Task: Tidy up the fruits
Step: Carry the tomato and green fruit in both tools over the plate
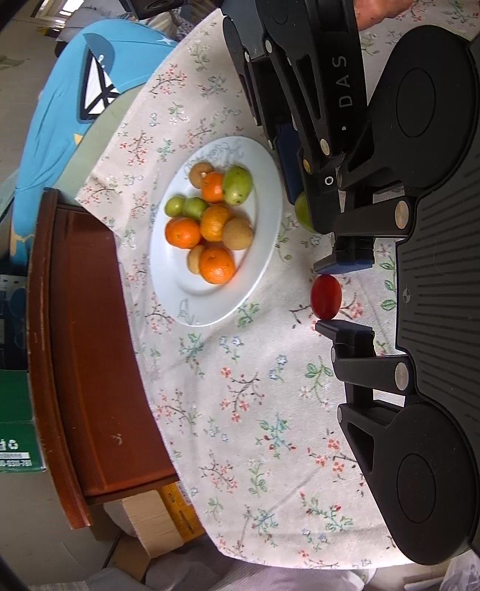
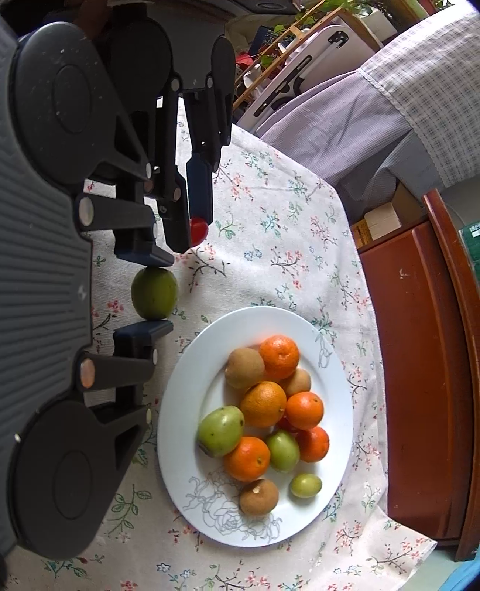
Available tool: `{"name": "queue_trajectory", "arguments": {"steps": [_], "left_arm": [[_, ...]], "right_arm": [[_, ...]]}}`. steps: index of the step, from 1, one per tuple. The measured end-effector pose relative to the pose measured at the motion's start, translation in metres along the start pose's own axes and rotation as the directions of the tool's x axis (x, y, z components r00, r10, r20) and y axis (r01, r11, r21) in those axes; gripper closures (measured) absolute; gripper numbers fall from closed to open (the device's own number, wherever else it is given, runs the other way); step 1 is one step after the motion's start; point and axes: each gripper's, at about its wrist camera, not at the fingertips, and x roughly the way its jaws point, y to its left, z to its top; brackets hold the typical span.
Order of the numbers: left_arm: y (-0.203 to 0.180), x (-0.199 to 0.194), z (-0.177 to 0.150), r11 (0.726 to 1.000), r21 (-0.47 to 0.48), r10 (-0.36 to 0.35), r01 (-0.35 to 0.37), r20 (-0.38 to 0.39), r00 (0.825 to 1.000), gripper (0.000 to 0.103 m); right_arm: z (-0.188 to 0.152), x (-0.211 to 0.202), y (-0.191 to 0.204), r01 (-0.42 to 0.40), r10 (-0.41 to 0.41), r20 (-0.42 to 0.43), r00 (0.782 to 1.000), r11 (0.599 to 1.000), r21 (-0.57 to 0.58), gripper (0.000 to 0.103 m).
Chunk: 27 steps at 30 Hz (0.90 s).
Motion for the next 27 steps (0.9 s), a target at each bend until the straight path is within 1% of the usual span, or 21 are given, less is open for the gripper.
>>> {"name": "queue_trajectory", "arguments": {"steps": [3, 9, 13, 19, 23, 27], "left_arm": [[-0.002, -0.004, 0.007, 1.0, 0.004, 0.008, -0.009, 0.028, 1.0, 0.079], [-0.001, -0.012, 0.025, 1.0, -0.021, 0.016, -0.014, 0.087, 0.996, 0.079], [-0.003, -0.014, 0.039, 0.999, -0.031, 0.015, -0.011, 0.126, 0.992, 0.079], [-0.01, -0.009, 0.059, 0.999, -0.04, 0.0, 0.007, 0.166, 0.986, 0.079], [-0.009, 0.002, 0.071, 0.997, -0.072, -0.011, 0.023, 0.172, 0.985, 0.079], [-0.007, 0.015, 0.081, 0.995, -0.096, -0.011, 0.029, 0.174, 0.985, 0.079]], "right_arm": [[0.005, -0.007, -0.002, 0.004, -0.004, 0.028, 1.0, 1.0, 0.003, 0.072], [0.025, -0.033, -0.019, 0.018, -0.026, 0.125, 0.992, 0.998, 0.063, 0.072], [0.037, -0.05, -0.033, 0.037, -0.057, 0.185, 0.981, 0.993, 0.111, 0.072], [0.052, -0.07, -0.053, 0.065, -0.112, 0.267, 0.957, 0.982, 0.177, 0.071], [0.058, -0.074, -0.066, 0.078, -0.146, 0.289, 0.946, 0.969, 0.235, 0.071], [0.057, -0.069, -0.075, 0.095, -0.171, 0.274, 0.946, 0.959, 0.268, 0.071]]}}
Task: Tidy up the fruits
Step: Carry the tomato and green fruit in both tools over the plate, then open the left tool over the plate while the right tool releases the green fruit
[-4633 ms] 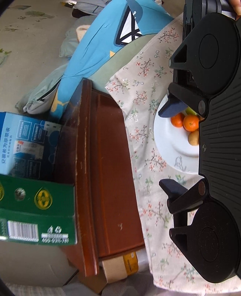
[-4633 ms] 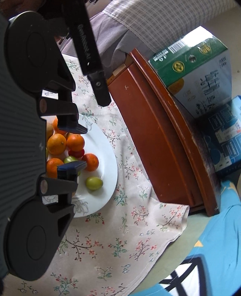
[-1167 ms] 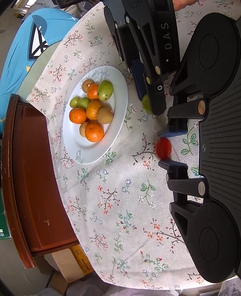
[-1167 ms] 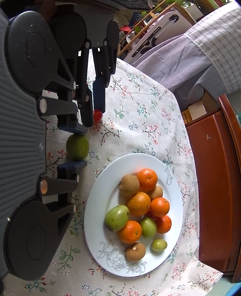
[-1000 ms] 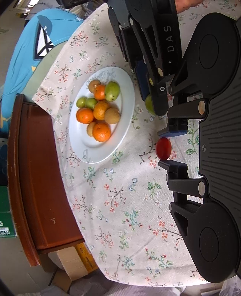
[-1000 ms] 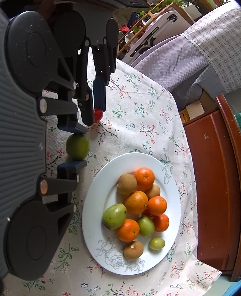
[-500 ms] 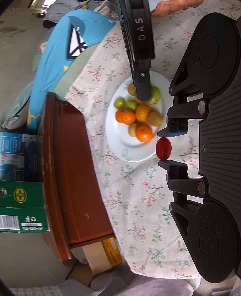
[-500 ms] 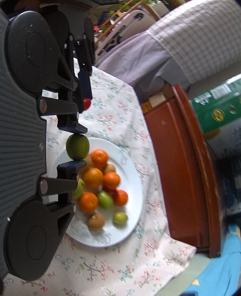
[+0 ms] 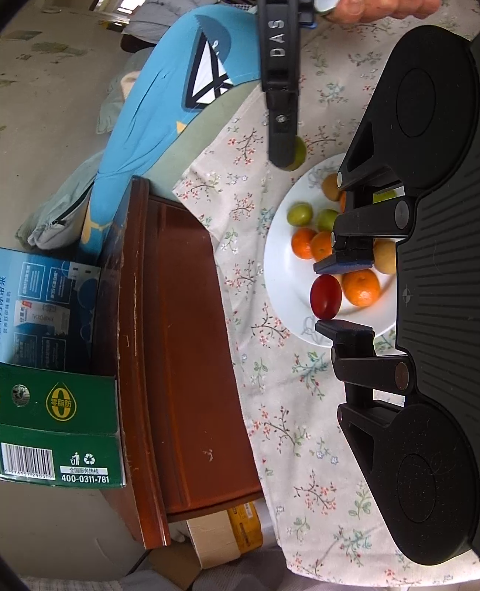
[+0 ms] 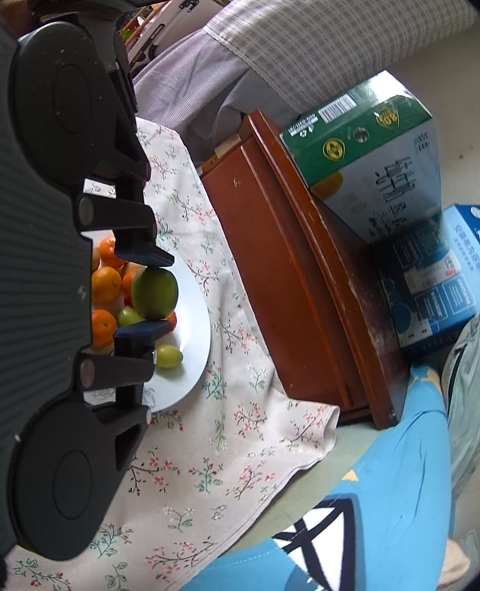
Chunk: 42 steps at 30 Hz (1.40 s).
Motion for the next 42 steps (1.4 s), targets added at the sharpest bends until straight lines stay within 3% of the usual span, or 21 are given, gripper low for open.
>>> {"name": "queue_trajectory", "arguments": {"steps": [12, 24, 25, 27, 29, 35, 42], "left_arm": [[0.001, 0.044, 0.006, 0.999, -0.037, 0.006, -0.007, -0.026, 1.0, 0.079], [-0.007, 0.066, 0.012, 0.998, -0.062, -0.029, 0.026, -0.047, 0.998, 0.076], [-0.008, 0.064, 0.013, 0.998, -0.059, -0.026, 0.023, -0.044, 0.999, 0.073], [-0.011, 0.056, 0.016, 0.999, -0.054, -0.004, 0.003, -0.025, 1.0, 0.046], [-0.014, 0.046, 0.02, 0.998, -0.053, 0.015, -0.015, 0.0, 1.0, 0.034], [-0.02, 0.019, 0.026, 0.998, -0.036, 0.059, -0.06, -0.007, 0.998, 0.016], [-0.02, -0.007, 0.021, 0.992, -0.018, 0.122, -0.123, -0.046, 0.991, 0.01]], "right_arm": [[-0.012, 0.024, -0.011, 0.058, -0.055, -0.066, 0.996, 0.997, 0.043, 0.071], [-0.019, 0.04, -0.025, 0.054, -0.041, -0.088, 0.995, 0.987, 0.148, 0.069], [-0.018, 0.039, -0.027, 0.049, -0.035, -0.082, 0.996, 0.985, 0.166, 0.069], [-0.015, 0.036, -0.028, 0.043, -0.031, -0.069, 0.997, 0.983, 0.181, 0.068], [-0.013, 0.033, -0.025, 0.046, -0.037, -0.053, 0.998, 0.984, 0.17, 0.066], [-0.009, 0.023, -0.016, 0.07, -0.064, -0.045, 0.997, 0.988, 0.137, 0.05], [-0.01, 0.005, -0.006, 0.118, -0.114, -0.046, 0.992, 0.988, 0.103, 0.033]]}}
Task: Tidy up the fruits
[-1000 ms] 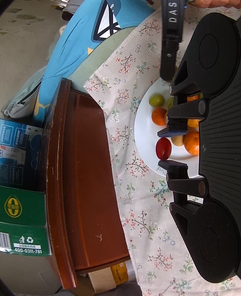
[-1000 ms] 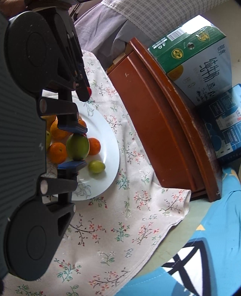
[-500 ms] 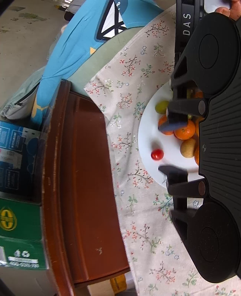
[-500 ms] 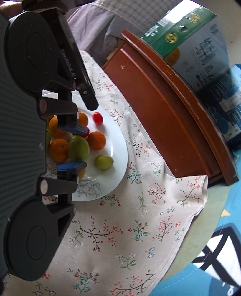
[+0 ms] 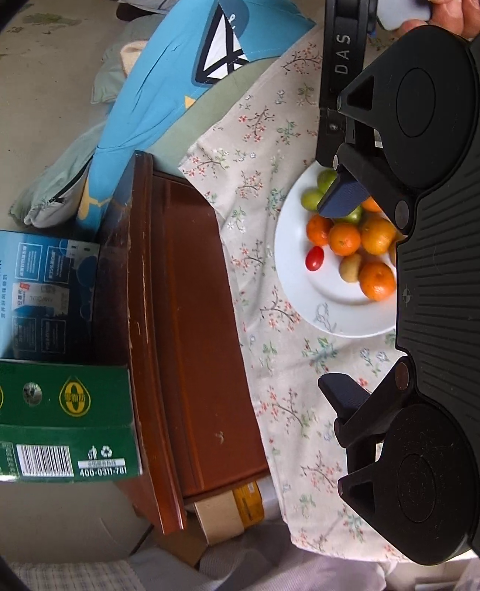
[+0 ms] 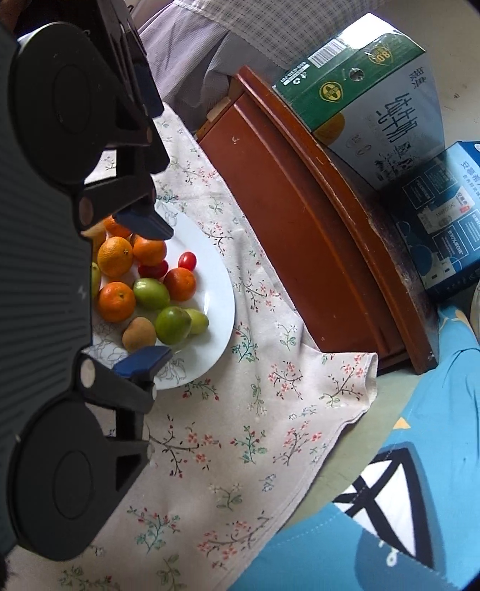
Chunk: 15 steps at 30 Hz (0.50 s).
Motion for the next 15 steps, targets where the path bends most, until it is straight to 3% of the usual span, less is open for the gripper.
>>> {"name": "queue_trajectory", "arguments": {"steps": [9, 15], "left_arm": [[0.004, -0.032, -0.016, 0.998, 0.007, 0.062, -0.062, -0.037, 0.997, 0.006], [0.003, -0.041, -0.028, 0.997, 0.011, 0.08, -0.08, -0.076, 0.994, 0.005]], "right_arm": [[-0.007, -0.037, 0.016, 0.066, -0.063, 0.042, 0.997, 0.995, -0.068, 0.017], [-0.024, -0.048, 0.025, 0.152, -0.15, 0.022, 0.988, 0.982, -0.111, 0.01]]}}
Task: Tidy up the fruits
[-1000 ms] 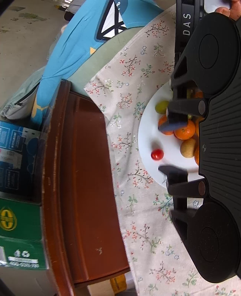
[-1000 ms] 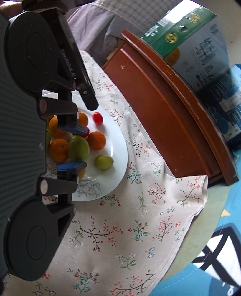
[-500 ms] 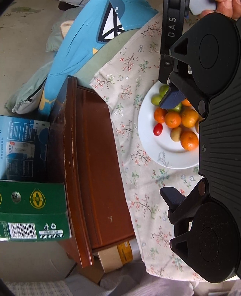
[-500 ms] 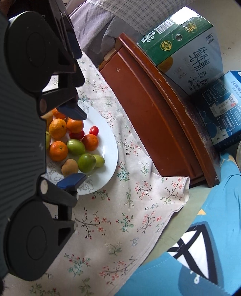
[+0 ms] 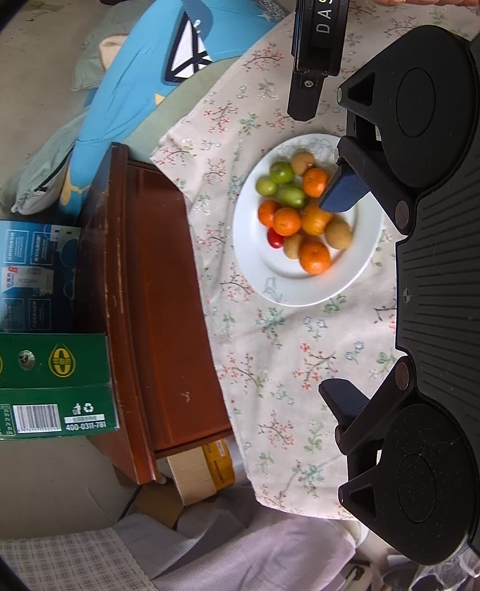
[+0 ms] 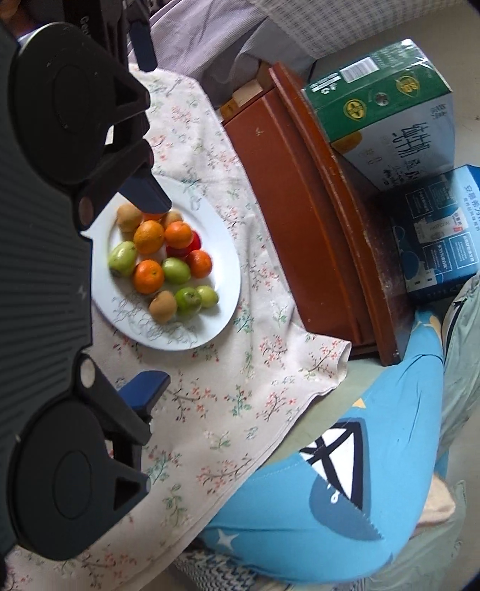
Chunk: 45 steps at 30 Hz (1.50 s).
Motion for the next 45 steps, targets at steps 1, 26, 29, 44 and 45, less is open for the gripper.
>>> {"name": "queue_trajectory", "arguments": {"steps": [1, 26, 29, 44, 45], "left_arm": [[-0.001, 0.0, -0.002, 1.0, 0.002, 0.004, -0.004, -0.009, 1.0, 0.005], [-0.002, 0.032, -0.012, 0.997, -0.005, 0.074, -0.075, -0.117, 0.99, 0.005], [-0.003, 0.034, -0.013, 0.997, 0.0, 0.079, -0.08, -0.12, 0.99, 0.005], [-0.015, 0.046, -0.02, 0.992, 0.056, 0.12, -0.113, -0.132, 0.984, 0.005], [-0.015, 0.046, -0.02, 0.992, 0.056, 0.122, -0.116, -0.131, 0.984, 0.005]], "right_arm": [[-0.003, 0.0, 0.0, 0.011, -0.011, -0.012, 1.0, 1.0, 0.003, 0.01], [-0.024, 0.028, 0.015, 0.168, -0.177, -0.127, 0.976, 0.983, -0.074, 0.004], [-0.025, 0.03, 0.016, 0.168, -0.177, -0.133, 0.975, 0.983, -0.076, 0.004], [-0.028, 0.039, 0.013, 0.201, -0.211, -0.151, 0.966, 0.977, -0.075, 0.004], [-0.029, 0.04, 0.013, 0.201, -0.21, -0.152, 0.966, 0.977, -0.074, 0.004]]}}
